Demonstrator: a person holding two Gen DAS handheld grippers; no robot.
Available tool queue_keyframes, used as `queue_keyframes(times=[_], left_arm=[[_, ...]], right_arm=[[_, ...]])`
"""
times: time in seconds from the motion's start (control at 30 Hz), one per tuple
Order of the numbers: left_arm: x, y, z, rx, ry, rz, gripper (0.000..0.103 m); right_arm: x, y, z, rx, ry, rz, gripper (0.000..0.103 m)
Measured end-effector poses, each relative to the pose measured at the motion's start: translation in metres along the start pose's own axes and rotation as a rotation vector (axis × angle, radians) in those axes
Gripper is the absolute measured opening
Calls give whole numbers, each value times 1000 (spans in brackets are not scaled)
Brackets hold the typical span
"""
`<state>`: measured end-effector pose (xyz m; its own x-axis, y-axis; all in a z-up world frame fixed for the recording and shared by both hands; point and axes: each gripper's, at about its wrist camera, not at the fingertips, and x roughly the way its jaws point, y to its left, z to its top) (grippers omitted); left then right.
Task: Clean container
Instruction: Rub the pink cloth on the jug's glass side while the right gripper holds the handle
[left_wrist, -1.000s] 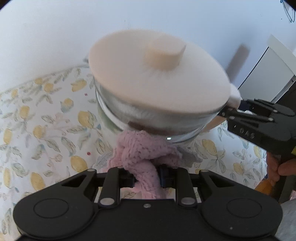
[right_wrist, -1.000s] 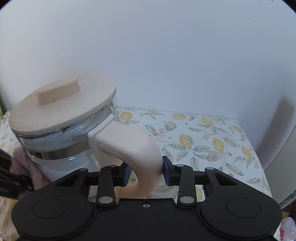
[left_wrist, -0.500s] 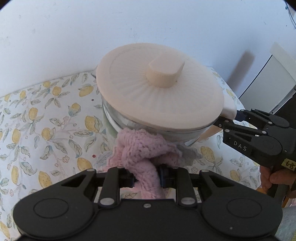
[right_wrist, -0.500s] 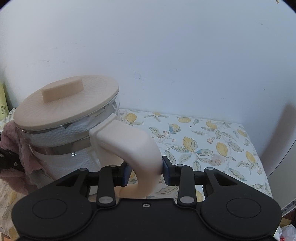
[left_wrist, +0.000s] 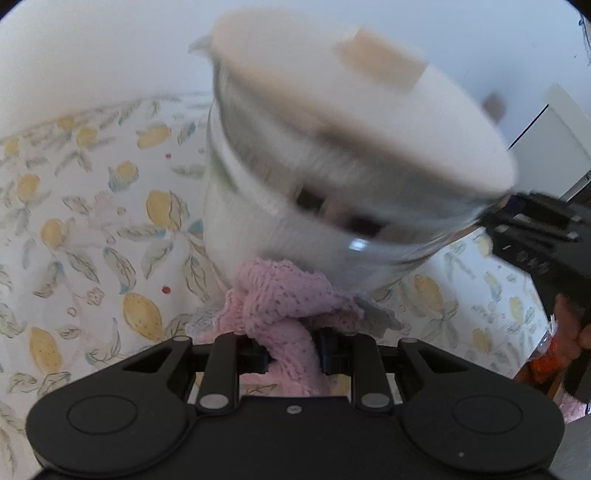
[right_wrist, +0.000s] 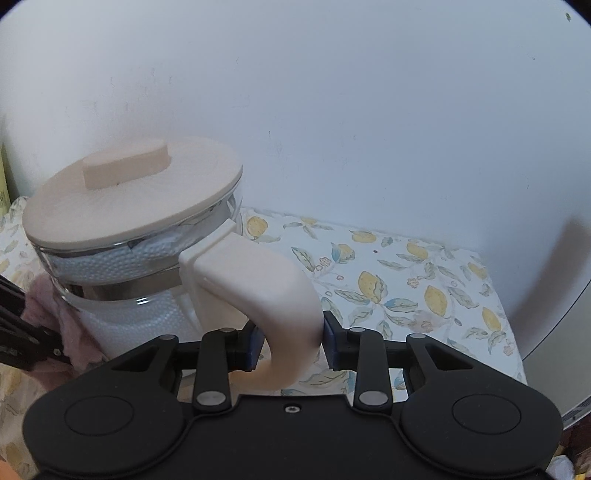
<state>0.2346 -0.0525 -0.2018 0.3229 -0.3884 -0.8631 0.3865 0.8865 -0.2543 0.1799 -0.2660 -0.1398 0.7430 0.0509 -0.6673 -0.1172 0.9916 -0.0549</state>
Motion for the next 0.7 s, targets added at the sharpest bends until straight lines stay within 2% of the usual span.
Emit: queue_keyframes(times=[0.33, 0.5, 0.7], left_arm=[[27, 13, 2, -2, 33, -53, 22], [20, 10, 4, -7, 38, -45, 22], [-8, 5, 11, 13, -10, -28, 22]], right_arm=[[8, 2, 9, 24, 47, -36, 37], [16, 3, 14, 65, 58, -63, 37], [22, 2, 10, 85, 28, -78, 39]])
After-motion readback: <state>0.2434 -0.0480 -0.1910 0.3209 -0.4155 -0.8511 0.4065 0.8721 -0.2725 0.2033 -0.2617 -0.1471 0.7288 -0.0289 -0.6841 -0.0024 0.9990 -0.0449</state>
